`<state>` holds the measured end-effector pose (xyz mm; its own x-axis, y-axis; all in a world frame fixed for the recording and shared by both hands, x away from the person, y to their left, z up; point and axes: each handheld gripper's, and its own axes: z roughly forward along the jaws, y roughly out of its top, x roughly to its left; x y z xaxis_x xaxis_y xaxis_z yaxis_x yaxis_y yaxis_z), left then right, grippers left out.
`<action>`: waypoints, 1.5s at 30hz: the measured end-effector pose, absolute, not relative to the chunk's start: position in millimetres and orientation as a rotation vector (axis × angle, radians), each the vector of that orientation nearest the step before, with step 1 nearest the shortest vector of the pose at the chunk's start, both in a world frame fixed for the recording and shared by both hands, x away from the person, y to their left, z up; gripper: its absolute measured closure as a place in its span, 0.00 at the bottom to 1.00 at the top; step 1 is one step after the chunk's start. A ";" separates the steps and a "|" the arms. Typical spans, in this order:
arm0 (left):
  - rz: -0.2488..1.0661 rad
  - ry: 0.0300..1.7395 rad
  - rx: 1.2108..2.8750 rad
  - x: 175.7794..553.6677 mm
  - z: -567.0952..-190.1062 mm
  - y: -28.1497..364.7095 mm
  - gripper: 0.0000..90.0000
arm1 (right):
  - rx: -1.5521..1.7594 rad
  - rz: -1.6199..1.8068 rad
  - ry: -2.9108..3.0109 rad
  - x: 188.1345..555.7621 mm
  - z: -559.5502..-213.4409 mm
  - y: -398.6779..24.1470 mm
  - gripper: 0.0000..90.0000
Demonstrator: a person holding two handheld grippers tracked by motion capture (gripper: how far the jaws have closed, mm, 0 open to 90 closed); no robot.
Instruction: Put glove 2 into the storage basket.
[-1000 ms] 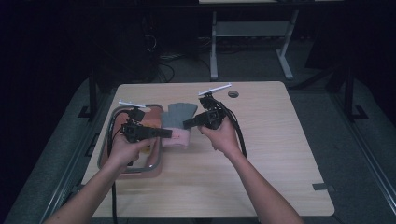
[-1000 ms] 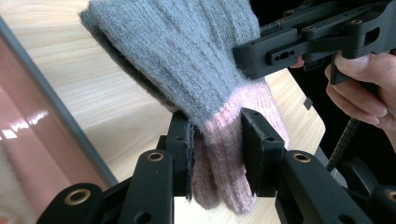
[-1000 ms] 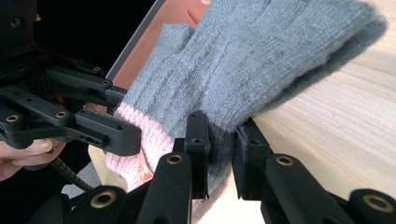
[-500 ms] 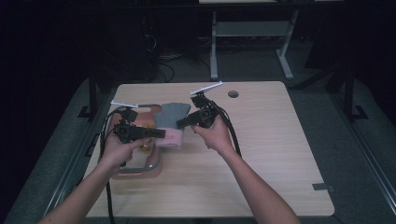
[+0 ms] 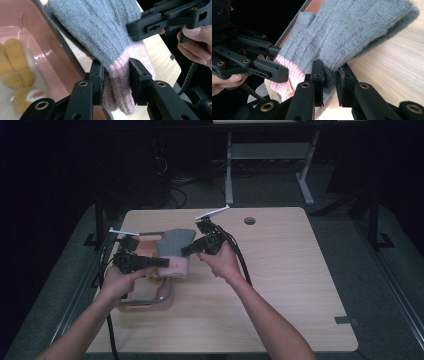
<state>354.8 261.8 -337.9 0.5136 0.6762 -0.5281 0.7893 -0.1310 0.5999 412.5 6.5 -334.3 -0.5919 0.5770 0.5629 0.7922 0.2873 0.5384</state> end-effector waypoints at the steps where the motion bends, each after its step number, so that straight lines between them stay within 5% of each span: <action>1: -0.159 1.216 1.864 354.8 -337.9 263.0 0.74 | -1.256 -1.195 -2.299 412.5 -334.3 6.5 0.86; 45: -0.097 1.353 1.842 344.4 -349.4 326.8 0.75 | -1.148 -1.086 -2.359 426.7 -349.0 85.9 0.85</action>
<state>344.4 326.8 -349.4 0.4172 0.7576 -0.5020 0.8212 -0.0776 0.5654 426.7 85.9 -349.0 -0.6351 0.5428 0.5496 0.7705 0.3946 0.5006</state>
